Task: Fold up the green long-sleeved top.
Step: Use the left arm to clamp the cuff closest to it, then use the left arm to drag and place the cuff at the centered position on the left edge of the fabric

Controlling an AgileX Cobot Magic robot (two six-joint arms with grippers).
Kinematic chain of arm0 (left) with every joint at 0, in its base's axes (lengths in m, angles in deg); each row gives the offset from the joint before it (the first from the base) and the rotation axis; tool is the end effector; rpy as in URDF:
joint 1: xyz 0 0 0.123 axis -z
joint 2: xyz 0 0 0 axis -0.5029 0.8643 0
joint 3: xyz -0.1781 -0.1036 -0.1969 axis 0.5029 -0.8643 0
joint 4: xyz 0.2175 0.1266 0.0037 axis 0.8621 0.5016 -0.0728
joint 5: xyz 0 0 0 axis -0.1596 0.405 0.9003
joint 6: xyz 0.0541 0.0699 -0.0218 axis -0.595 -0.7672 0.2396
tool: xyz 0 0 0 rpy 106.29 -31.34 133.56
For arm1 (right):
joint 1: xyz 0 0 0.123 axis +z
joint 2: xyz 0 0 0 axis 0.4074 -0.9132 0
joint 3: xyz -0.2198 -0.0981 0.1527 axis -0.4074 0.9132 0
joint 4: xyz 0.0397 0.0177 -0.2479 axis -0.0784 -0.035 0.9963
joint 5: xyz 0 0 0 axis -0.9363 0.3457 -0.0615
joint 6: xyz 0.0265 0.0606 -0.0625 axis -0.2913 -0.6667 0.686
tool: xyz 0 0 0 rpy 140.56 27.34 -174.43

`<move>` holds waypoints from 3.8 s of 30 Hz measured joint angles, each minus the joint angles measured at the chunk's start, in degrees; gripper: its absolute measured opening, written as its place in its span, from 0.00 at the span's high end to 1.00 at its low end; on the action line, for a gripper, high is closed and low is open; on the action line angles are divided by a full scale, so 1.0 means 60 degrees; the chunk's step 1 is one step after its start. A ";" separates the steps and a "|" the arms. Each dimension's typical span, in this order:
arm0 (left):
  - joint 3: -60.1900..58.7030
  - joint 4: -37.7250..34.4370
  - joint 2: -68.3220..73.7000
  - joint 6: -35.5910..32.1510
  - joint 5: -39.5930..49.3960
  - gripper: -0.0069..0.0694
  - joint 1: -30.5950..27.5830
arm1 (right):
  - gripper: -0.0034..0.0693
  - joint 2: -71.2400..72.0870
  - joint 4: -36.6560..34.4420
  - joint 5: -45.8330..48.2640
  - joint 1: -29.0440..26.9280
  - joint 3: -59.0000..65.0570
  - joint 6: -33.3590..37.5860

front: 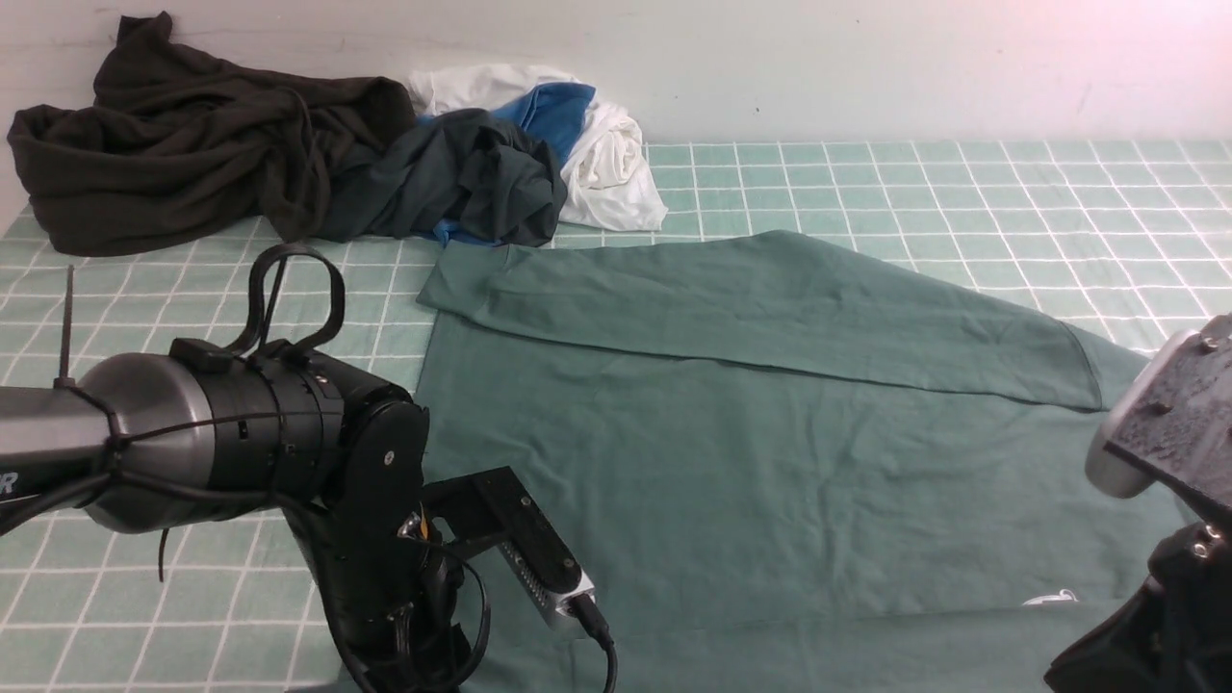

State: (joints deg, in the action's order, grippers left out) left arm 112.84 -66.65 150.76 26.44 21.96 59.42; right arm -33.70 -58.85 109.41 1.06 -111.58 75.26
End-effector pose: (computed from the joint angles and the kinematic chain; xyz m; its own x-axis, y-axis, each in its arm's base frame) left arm 0.2500 -0.1426 0.1528 -0.5631 0.8251 -0.0462 0.8262 0.5634 -0.0068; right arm 0.1388 0.0857 0.2889 -0.7236 -0.6043 -0.3335 -0.6683 0.7343 0.1193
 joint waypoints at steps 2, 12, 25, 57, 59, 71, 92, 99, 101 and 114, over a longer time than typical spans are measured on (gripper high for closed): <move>0.0078 -0.0010 0.0038 0.0000 0.0153 0.50 0.0000 | 0.97 0.0000 0.0000 0.0000 0.0000 0.0000 0.0000; 0.1095 -0.0094 0.0046 0.0000 0.1716 0.89 0.0220 | 0.97 0.0000 -0.0018 -0.0171 0.0003 0.0000 0.0000; 0.5551 0.1427 0.0565 0.0008 0.3223 0.90 0.0494 | 0.97 0.0000 0.2047 -0.0433 0.0003 0.0000 -0.1473; 0.9455 0.1696 0.2758 0.0017 0.4135 0.90 0.0494 | 0.66 -0.2864 0.3899 -0.4078 -0.4338 0.1267 -0.5732; 0.9455 0.1653 0.2758 0.0017 0.4135 0.90 0.0494 | 0.59 -0.3299 0.3992 -0.4396 -0.4403 0.1267 -0.5980; 0.9455 0.1310 0.2758 0.0017 0.4135 0.90 0.0494 | 0.45 -0.5341 0.4715 -0.5902 -0.4483 0.1267 -0.7158; 0.9467 0.1310 0.2758 0.0017 0.4135 0.90 0.0494 | 0.96 -0.5317 0.5163 -0.5209 -0.4483 0.1146 -0.7272; 0.9486 0.1310 0.3006 0.0017 0.4135 0.90 0.0494 | 0.96 -0.3559 0.5793 -0.3704 -0.4483 0.1057 -0.7529; 0.9486 0.1310 0.3239 0.0006 0.4135 0.90 0.0494 | 0.96 -0.3278 0.5910 -0.3494 -0.4483 0.1057 -0.7631; 0.9500 0.1262 0.4122 -0.0001 0.3016 0.90 -0.0302 | 0.96 -0.3175 0.6709 -0.3335 -0.4483 0.1057 -0.8606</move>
State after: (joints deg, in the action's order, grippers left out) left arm 169.84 -59.08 175.49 26.44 40.06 57.61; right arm -52.75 -18.60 89.40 -25.83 -105.24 23.63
